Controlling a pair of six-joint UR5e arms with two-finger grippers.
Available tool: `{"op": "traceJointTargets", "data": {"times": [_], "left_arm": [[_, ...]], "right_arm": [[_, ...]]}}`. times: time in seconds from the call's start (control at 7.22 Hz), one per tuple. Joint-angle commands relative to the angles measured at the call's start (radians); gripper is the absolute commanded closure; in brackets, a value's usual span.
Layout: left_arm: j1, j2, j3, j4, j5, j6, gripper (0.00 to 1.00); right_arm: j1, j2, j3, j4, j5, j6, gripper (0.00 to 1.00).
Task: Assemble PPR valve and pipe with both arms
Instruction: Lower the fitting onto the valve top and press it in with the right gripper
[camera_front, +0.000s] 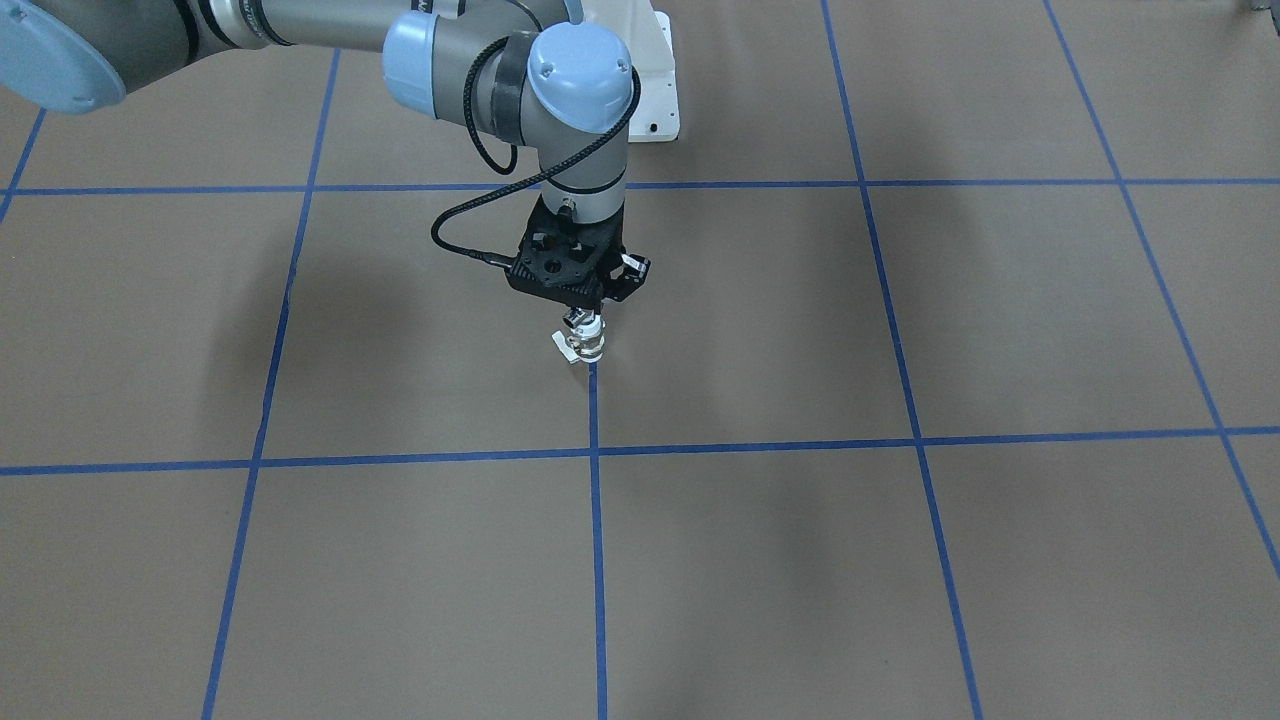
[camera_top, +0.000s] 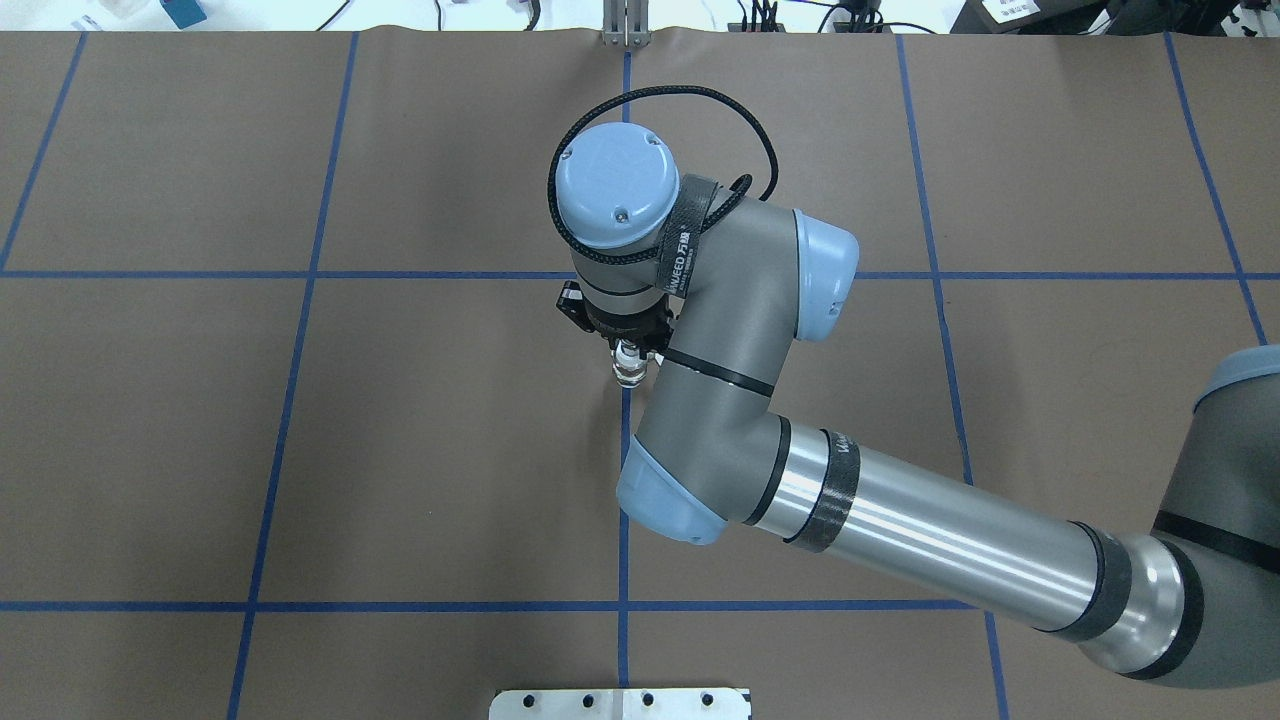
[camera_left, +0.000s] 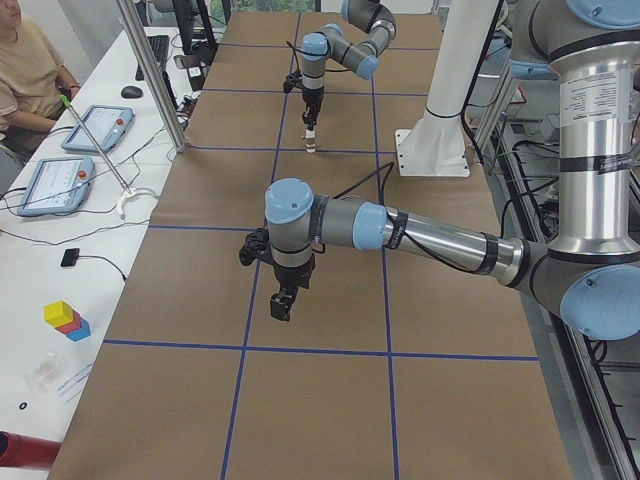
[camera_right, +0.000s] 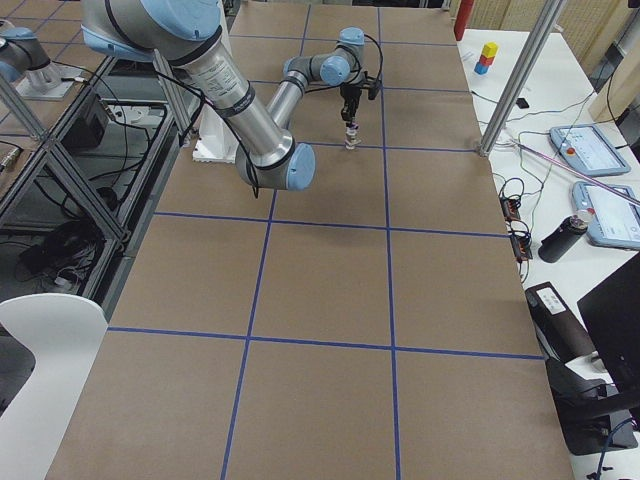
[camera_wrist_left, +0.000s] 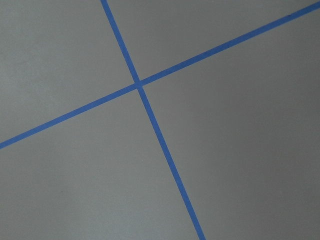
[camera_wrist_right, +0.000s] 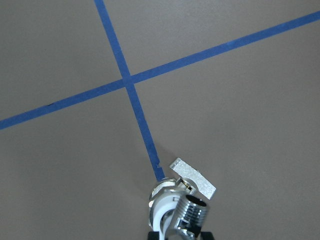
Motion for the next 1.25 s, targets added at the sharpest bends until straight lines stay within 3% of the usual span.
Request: {"op": "traceJointTargets", "data": {"times": [0.0,0.42,0.55,0.69,0.97,1.11], "left_arm": [[0.000,0.000,0.000,0.000,0.000,0.000,0.00],[0.002,-0.002,0.001,0.001,0.000,0.000,0.00],[0.002,-0.002,0.001,0.001,0.000,0.000,0.00],[0.002,-0.002,0.001,0.001,0.000,0.000,0.00],[0.002,0.000,0.004,0.001,0.000,0.000,0.00],[0.000,0.000,0.021,0.001,0.000,-0.002,0.00]], "right_arm": [[0.000,0.000,0.000,0.000,-0.013,0.000,0.54],[0.000,0.000,0.000,0.000,-0.019,-0.005,0.53],[0.000,0.000,0.000,0.000,-0.020,-0.005,0.47],[0.000,0.003,0.002,-0.001,-0.028,-0.013,0.00],[0.018,0.012,0.012,-0.008,-0.019,-0.031,0.00],[0.034,0.003,0.064,-0.047,0.007,-0.031,0.00]]}}
